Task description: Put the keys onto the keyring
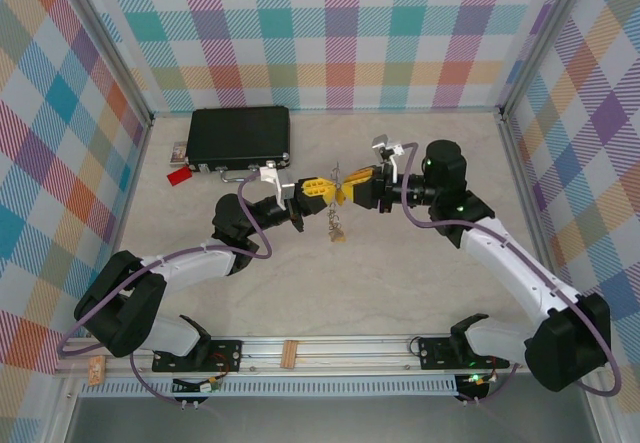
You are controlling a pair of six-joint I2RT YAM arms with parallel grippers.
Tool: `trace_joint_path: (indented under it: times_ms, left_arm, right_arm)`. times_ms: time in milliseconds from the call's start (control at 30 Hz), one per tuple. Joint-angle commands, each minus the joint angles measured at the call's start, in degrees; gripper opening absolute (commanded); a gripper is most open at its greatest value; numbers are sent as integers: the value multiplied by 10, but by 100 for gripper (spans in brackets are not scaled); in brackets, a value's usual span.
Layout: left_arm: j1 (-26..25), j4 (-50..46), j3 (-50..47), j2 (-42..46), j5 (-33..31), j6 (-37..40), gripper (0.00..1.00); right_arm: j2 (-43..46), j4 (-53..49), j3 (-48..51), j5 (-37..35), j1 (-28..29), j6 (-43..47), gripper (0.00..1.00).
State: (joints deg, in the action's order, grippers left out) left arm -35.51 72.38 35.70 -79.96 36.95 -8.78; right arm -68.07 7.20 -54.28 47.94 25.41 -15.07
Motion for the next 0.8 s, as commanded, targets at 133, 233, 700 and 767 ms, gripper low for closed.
trace_joint_path:
  times_ms: [133, 233, 700, 767]
  left_arm:
    - [-3, 37, -7, 28, 1, -2, 0]
    - [-4, 37, -10, 29, -2, 0, 0]
    - [-4, 39, -6, 31, -2, -6, 0]
    - [-6, 40, -2, 31, 1, -11, 0]
  right_arm:
    - [-12, 38, 4, 36, -4, -19, 26]
    - [-12, 35, 5, 43, -4, -17, 22]
    - [-18, 3, 1, 41, -6, -2, 0]
    - [-26, -3, -2, 47, -6, -2, 0]
